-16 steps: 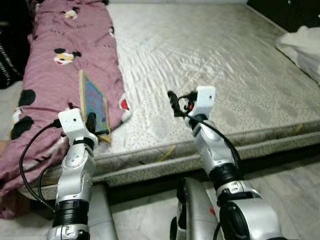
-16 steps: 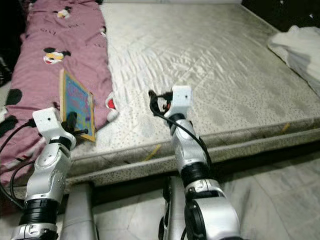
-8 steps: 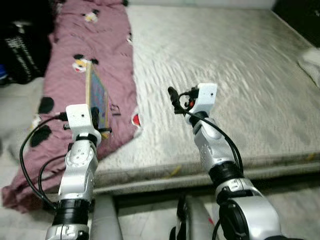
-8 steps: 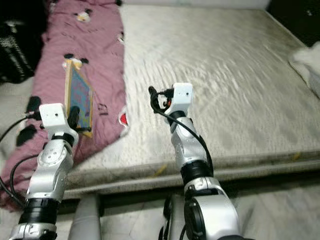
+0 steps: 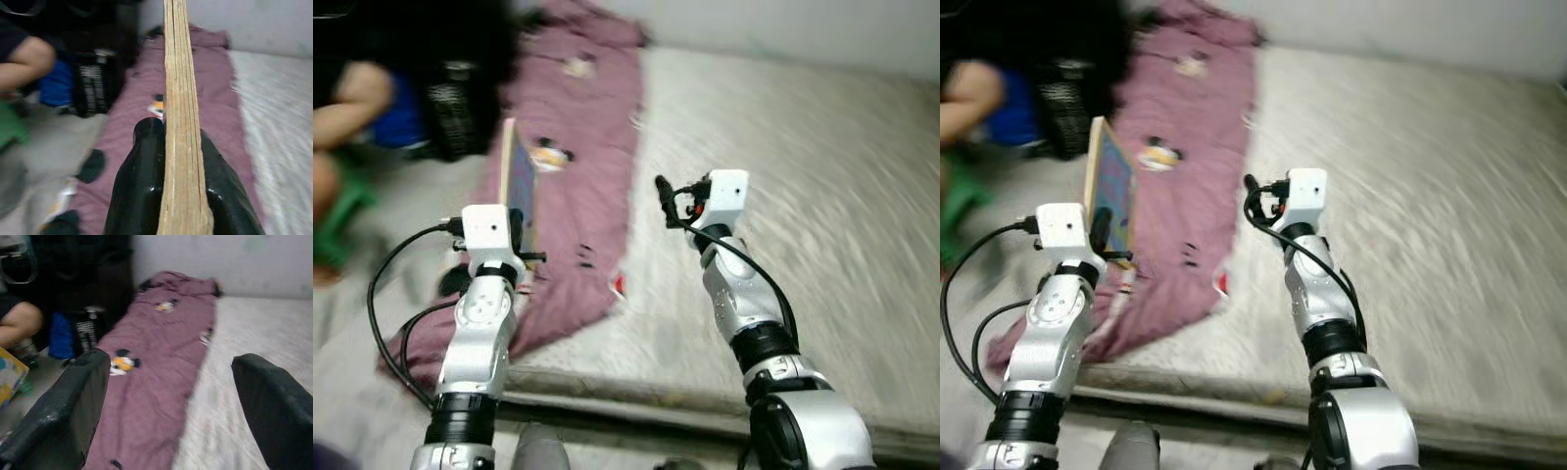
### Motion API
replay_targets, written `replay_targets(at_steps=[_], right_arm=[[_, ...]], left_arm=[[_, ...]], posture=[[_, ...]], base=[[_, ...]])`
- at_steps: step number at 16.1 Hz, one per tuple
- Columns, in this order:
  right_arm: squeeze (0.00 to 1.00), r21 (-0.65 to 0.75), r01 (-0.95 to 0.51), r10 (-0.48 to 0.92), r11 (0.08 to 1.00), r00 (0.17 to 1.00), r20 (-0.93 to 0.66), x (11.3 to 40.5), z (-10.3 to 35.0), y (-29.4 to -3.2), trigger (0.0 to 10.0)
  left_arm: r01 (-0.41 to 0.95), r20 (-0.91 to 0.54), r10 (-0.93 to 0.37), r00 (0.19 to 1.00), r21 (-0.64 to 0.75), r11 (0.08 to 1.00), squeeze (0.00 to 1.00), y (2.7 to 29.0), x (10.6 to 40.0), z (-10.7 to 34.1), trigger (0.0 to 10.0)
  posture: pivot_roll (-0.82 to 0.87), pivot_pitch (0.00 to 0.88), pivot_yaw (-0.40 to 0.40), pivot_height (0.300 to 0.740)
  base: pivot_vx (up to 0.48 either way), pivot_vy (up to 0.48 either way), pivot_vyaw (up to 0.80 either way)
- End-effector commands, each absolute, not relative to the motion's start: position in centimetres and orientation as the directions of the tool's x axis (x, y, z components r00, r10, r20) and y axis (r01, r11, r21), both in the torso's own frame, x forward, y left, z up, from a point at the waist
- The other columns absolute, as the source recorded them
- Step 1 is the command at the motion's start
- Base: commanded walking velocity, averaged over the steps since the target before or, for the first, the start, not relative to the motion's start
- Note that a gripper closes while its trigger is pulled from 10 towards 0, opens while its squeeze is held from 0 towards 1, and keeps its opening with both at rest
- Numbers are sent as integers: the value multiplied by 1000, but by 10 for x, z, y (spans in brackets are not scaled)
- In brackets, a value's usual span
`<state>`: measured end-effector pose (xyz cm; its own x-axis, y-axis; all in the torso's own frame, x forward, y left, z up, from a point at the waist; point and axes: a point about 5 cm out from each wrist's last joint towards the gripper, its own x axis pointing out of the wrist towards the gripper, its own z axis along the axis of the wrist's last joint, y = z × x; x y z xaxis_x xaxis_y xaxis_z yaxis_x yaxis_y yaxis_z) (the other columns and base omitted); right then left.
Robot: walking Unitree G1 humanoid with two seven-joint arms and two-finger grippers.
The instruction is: Clean up the room
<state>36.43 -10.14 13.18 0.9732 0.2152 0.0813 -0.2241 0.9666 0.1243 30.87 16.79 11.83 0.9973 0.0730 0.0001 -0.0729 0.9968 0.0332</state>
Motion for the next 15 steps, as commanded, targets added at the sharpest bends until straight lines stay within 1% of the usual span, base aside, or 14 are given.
replay_targets(at_steps=[1,4,5,7,10,15], right_arm=[[0,111,-210,203,971,977,69,361,126,-105,10000],[0,104,-207,202,973,978,60,359,122,-106,10000],[0,80,-214,209,973,975,70,359,124,-105,10000],[0,39,-183,180,982,981,75,359,125,-108,10000],[0,37,-187,184,982,981,68,360,124,-109,10000],[0,37,-187,184,982,981,68,360,124,-109,10000]], left_arm=[[-83,43,80,996,55,995,0,168,308,127,10000],[-90,47,88,995,51,995,0,168,308,127,10000],[-72,41,71,997,35,997,0,167,309,127,10000],[-46,42,45,998,22,999,0,165,308,127,10000],[-47,35,47,998,16,999,0,163,309,126,10000],[-47,35,47,998,16,999,0,163,309,126,10000]], posture=[[65,0,-59,740],[67,0,-60,740],[68,0,-60,740],[68,0,-60,740],[69,0,-74,740],[69,0,-74,740]], base=[[0,0,0],[0,0,0],[0,0,0],[0,0,0],[0,0,0],[0,0,0]])
